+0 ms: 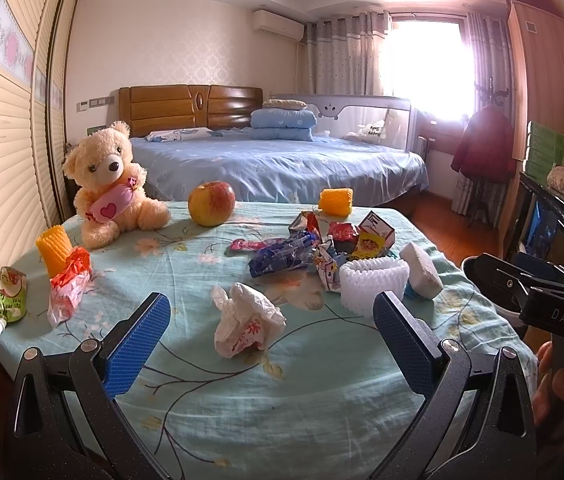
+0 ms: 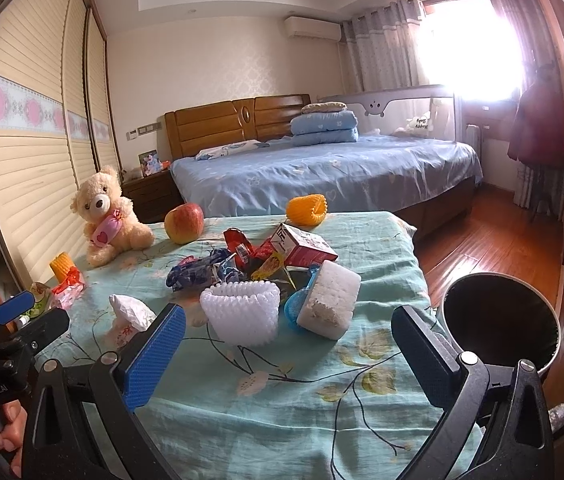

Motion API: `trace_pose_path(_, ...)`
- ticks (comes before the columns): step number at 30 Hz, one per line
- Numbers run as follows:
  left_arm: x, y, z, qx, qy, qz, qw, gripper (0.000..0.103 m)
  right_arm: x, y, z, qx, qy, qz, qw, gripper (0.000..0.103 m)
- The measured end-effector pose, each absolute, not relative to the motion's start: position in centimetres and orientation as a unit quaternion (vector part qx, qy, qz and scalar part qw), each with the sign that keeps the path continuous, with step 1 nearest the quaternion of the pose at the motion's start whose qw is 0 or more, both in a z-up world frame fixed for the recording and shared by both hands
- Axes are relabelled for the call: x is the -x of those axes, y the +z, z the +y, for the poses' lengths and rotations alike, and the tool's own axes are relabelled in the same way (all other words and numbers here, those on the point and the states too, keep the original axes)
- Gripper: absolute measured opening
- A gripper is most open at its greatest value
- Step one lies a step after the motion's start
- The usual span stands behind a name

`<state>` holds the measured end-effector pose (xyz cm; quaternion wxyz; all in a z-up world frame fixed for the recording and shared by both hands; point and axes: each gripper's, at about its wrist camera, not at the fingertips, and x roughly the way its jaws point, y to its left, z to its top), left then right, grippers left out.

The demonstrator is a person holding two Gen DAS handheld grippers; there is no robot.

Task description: Collect trash

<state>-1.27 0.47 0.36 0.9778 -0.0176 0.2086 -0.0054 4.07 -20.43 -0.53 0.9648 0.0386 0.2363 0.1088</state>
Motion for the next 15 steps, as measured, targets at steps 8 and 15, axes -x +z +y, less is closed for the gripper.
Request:
trace_pose_path(8,1.2,0.16,0.6,0.019,-0.005,0.211,0.977,0.103,-4.11,-0.59,-20.39,-0.038,0.109,0.237,0.965,0.103)
trace_pose_path(15,0.77,-0.21,1.03,0.02,0.0,0.216,0.976,0.103,-4.3,-0.92,-20.12,-0.039,0.114,0.244,0.962,0.103)
